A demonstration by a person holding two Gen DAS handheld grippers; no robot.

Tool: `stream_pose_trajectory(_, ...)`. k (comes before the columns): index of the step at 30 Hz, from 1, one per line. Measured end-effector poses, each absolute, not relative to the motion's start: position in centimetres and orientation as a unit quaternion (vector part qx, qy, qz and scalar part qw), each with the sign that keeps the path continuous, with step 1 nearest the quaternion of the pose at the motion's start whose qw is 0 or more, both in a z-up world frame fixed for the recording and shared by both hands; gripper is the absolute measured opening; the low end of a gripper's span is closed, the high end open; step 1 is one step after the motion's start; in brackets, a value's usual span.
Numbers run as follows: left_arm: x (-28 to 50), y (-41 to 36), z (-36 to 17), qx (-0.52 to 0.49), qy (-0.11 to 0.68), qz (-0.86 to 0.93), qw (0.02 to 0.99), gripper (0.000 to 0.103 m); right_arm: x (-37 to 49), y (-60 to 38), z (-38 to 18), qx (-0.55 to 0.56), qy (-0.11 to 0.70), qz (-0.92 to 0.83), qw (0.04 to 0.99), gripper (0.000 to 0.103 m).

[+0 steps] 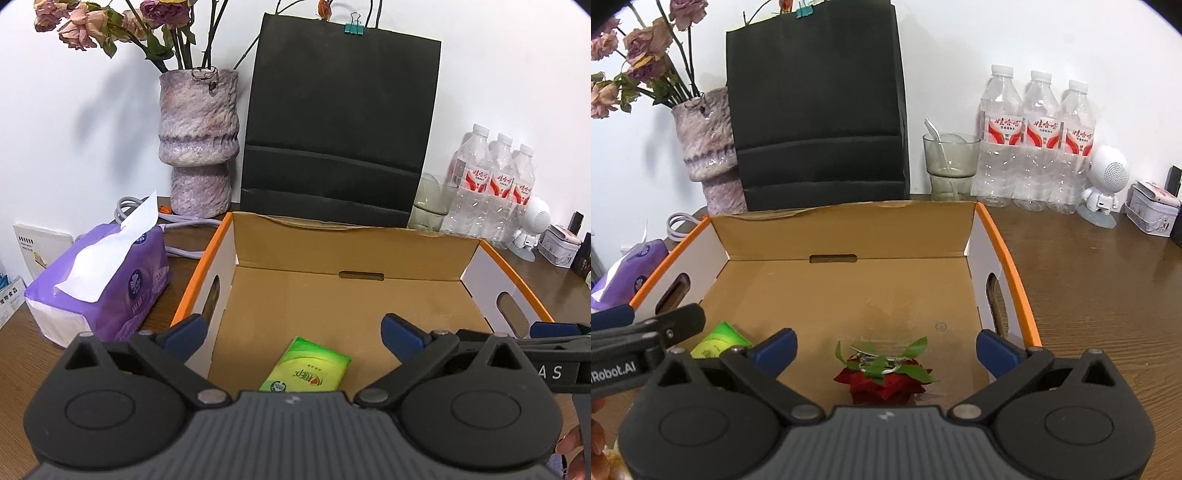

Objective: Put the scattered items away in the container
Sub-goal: 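Move both tools back toward the scattered items beside the box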

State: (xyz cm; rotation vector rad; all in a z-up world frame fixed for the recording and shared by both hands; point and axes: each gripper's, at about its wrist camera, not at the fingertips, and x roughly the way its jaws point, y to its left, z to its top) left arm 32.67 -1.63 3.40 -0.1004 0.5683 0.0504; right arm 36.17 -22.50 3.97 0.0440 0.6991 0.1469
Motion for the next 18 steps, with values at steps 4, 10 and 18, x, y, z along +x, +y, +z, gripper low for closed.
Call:
stream_pose_trajectory(4, 32.3, -1.6, 3.9, -0.053, 0.272, 0.021, 0.961, 0.103, 35.8, -22.4, 4.5, 0.018, 0.334, 0.069, 0.940, 0.103)
stream_pose_trajectory(10, 31.3, -1.5, 5.2, -0.053, 0.254, 0.005, 0.966, 0.103, 34.8, -22.5, 5.8, 0.019, 0.316, 0.074, 0.946, 0.103)
stream_pose_trajectory(18, 27.3, 0.1, 7.9, -0.063, 0.209, -0.009, 0.976, 0.103, 31.7, -22.4, 8.7, 0.013, 0.270, 0.096, 0.958, 0.103)
